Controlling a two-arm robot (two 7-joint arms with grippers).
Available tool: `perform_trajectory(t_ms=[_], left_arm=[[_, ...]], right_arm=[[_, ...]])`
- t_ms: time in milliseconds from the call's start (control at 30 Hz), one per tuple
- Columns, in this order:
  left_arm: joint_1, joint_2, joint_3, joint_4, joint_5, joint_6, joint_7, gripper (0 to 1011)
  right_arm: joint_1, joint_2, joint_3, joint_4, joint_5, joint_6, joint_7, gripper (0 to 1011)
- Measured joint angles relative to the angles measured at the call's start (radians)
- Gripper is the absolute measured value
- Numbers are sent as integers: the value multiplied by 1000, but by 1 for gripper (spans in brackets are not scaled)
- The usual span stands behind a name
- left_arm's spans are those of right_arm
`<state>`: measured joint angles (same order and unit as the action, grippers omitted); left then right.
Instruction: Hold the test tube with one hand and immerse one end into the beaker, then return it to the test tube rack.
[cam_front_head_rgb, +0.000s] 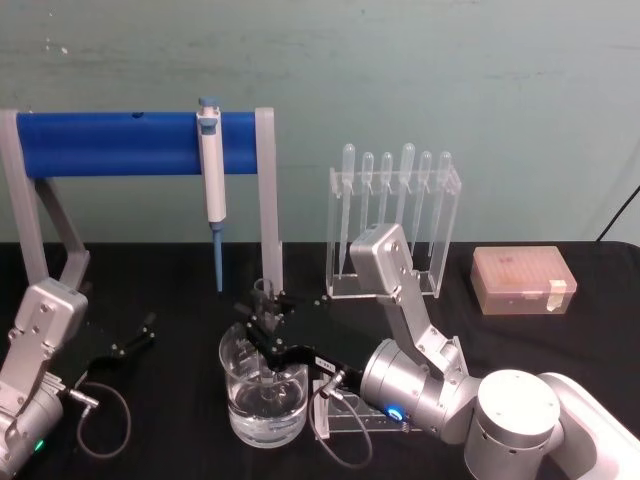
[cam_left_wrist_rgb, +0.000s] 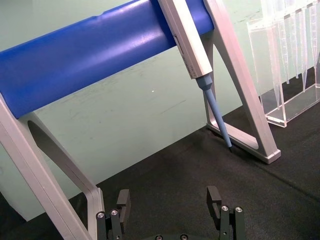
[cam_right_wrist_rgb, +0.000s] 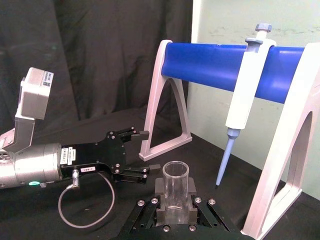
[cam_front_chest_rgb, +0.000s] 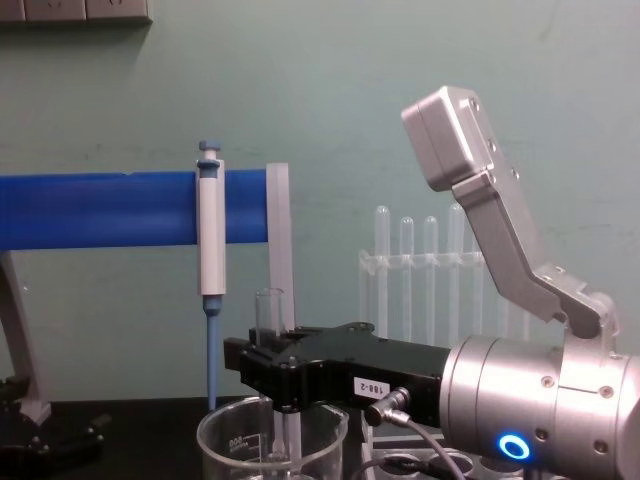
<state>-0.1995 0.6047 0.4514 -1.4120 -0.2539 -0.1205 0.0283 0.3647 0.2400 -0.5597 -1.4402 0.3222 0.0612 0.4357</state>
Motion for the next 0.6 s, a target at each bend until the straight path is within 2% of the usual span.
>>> perform_trajectory(t_ms=[600], left_arm=[[0,0,0,0,0,0,0,1000]], right_arm=[[0,0,0,0,0,0,0,224]])
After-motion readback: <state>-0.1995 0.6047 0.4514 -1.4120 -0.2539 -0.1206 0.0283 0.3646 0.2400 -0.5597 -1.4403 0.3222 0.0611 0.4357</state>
